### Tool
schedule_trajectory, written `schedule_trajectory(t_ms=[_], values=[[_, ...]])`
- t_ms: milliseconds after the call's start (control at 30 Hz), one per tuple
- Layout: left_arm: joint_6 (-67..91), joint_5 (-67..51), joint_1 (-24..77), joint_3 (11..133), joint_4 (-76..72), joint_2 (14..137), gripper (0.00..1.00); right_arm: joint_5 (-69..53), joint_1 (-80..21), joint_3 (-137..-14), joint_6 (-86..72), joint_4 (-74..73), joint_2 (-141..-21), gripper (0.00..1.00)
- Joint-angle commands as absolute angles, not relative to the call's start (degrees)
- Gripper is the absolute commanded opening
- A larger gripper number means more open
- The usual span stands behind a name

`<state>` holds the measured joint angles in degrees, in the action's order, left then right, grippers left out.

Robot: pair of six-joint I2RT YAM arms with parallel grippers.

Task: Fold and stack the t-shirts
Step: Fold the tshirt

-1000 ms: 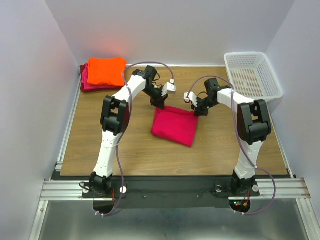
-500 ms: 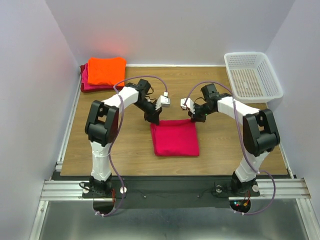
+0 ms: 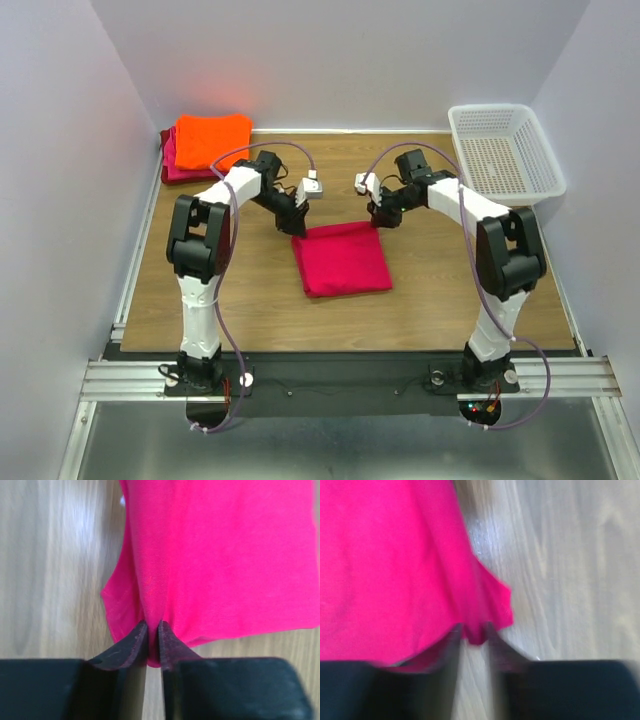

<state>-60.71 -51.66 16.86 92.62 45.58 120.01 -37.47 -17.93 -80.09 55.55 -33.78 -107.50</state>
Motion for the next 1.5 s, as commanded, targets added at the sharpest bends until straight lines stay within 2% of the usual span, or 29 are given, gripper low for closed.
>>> schedule_trajectory(t_ms=[0, 33, 67, 133, 233, 300, 400, 467, 533, 600, 733, 933, 1100, 1467], values=[[-61.1, -50.8, 14.0, 92.8, 46.7, 122.4, 0.28, -37.4, -18.1, -85.1, 50.0, -32.2, -112.6, 0.39], [-60.9, -50.6, 12.7, 92.9, 46.2, 122.7, 0.31, -36.4, -18.1, -86.1, 48.6, -31.9, -113.0, 0.48], [-60.3, -50.6, 11.9, 93.2, 45.7, 122.8, 0.41, -35.4, -18.0, -87.6, 45.6, -31.5, -113.2, 0.50], [-60.1, -51.7, 9.7, 93.3, 45.6, 121.6, 0.49, -33.4, -17.8, -88.2, 42.9, -30.7, -112.2, 0.58], [-58.8, -52.9, 8.1, 92.5, 45.3, 118.5, 0.52, -31.6, -17.7, -85.6, 35.0, -30.3, -107.8, 0.65], [-55.6, -53.4, 7.6, 91.1, 43.9, 115.1, 0.52, -33.2, -17.7, -83.7, 31.7, -30.3, -103.2, 0.65], [-46.1, -54.2, 7.1, 85.2, 36.9, 109.1, 0.51, -37.3, -18.2, -80.5, 24.1, -30.1, -98.7, 0.60], [-41.5, -53.8, 7.0, 80.1, 30.7, 105.7, 0.52, -38.5, -19.9, -78.2, 20.3, -30.0, -97.3, 0.58], [-34.7, -53.4, 7.0, 77.6, 26.7, 104.3, 0.52, -39.2, -21.6, -76.3, 19.3, -29.1, -96.1, 0.51], [-30.4, -52.7, 7.0, 74.7, 24.7, 103.4, 0.51, -39.2, -24.1, -73.9, 17.7, -26.9, -95.5, 0.47], [-19.5, -50.4, 7.0, 69.0, 18.6, 101.5, 0.49, -37.6, -28.4, -70.7, 14.3, -20.1, -96.4, 0.46], [-9.4, -58.3, 4.8, 61.7, 15.8, 102.7, 0.37, -33.3, -34.6, -74.8, 7.2, -14.6, -100.3, 0.44], [-4.9, -61.6, 4.0, 57.3, 10.6, 104.0, 0.32, -31.7, -39.3, -77.5, 3.9, -12.4, -102.9, 0.45], [-2.3, -58.8, 2.3, 62.7, 8.1, 115.1, 0.27, -32.2, -44.6, -71.1, -2.9, -2.3, -112.5, 0.40]])
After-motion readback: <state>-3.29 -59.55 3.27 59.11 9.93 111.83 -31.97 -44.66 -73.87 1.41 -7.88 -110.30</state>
